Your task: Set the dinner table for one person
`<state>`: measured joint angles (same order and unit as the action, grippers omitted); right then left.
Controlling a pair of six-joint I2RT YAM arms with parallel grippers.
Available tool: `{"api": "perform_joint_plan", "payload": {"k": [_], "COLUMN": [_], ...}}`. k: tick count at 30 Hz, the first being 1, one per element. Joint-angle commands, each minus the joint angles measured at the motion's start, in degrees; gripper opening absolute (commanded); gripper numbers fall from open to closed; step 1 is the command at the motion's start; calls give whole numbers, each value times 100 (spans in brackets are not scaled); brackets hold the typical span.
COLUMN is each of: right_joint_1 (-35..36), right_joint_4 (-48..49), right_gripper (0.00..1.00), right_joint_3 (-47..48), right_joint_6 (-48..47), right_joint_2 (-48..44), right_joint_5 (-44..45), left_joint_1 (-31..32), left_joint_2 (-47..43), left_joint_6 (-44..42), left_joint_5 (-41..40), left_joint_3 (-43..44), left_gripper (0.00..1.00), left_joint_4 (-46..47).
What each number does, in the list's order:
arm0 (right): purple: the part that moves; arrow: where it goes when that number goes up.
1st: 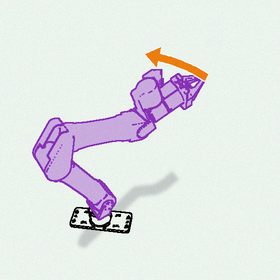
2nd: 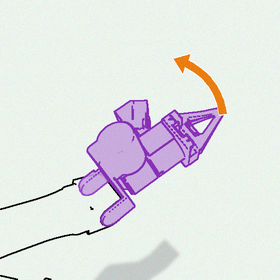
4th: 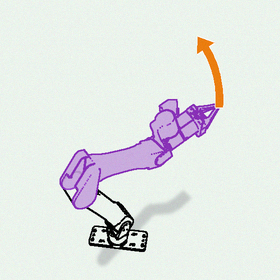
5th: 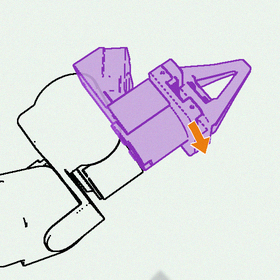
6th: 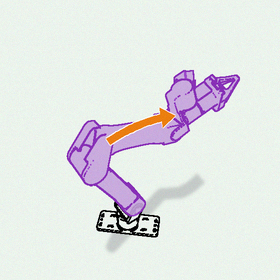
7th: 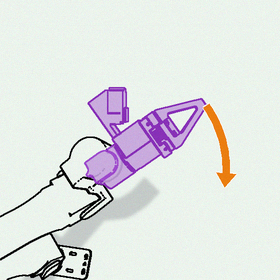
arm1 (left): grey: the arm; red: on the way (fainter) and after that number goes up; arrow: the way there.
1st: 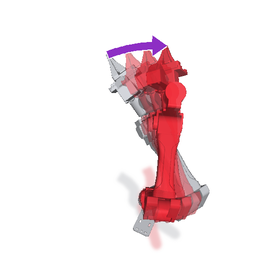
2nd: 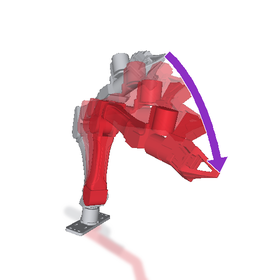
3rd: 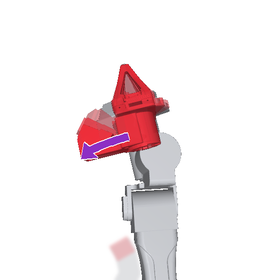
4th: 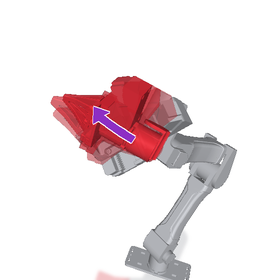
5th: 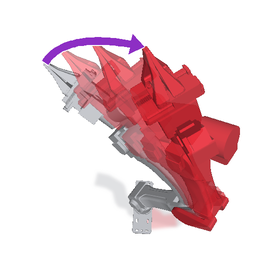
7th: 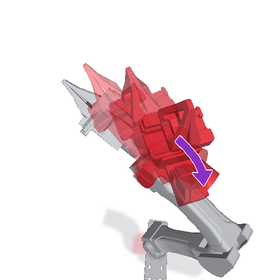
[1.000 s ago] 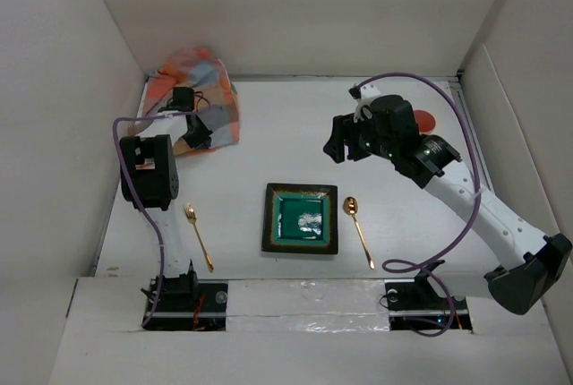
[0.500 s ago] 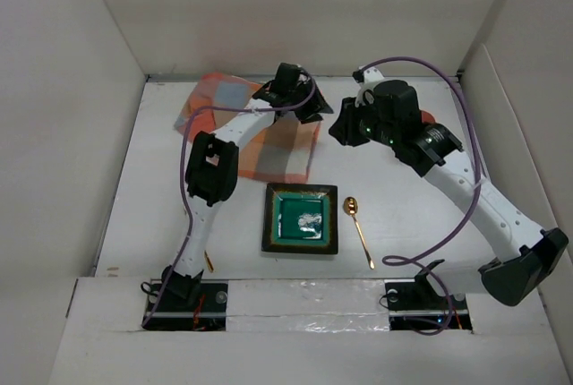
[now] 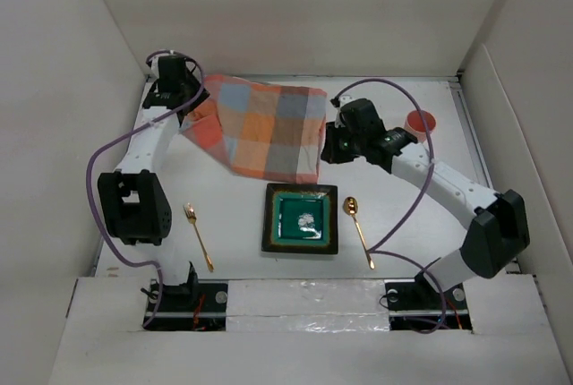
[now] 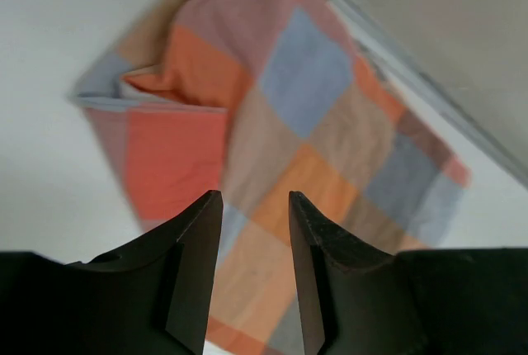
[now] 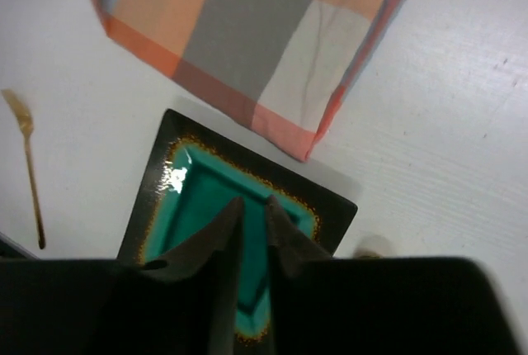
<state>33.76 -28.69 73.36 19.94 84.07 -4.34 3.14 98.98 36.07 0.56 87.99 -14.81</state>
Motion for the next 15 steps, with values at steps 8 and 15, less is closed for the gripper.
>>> {"api": "perform_joint_plan", "payload": {"k": [8,15], "right_joint_1": [-80,-80], "right_joint_4": [627,654], "right_gripper": [38,43], "right_joint_3": [-296,-638], "right_joint_6": [194,141], "right_joint_2": [593,426], "right_joint_5": [-497,-630], "left_joint_1": [328,328], "left_joint_2": [1166,2256], "left_joint_6": [-1401,-1595], "left_joint_5": [-1155,-1497], "left_joint_3": [701,1519], "left_gripper": [35,35], "left_joint_4": [-689,-1050]}}
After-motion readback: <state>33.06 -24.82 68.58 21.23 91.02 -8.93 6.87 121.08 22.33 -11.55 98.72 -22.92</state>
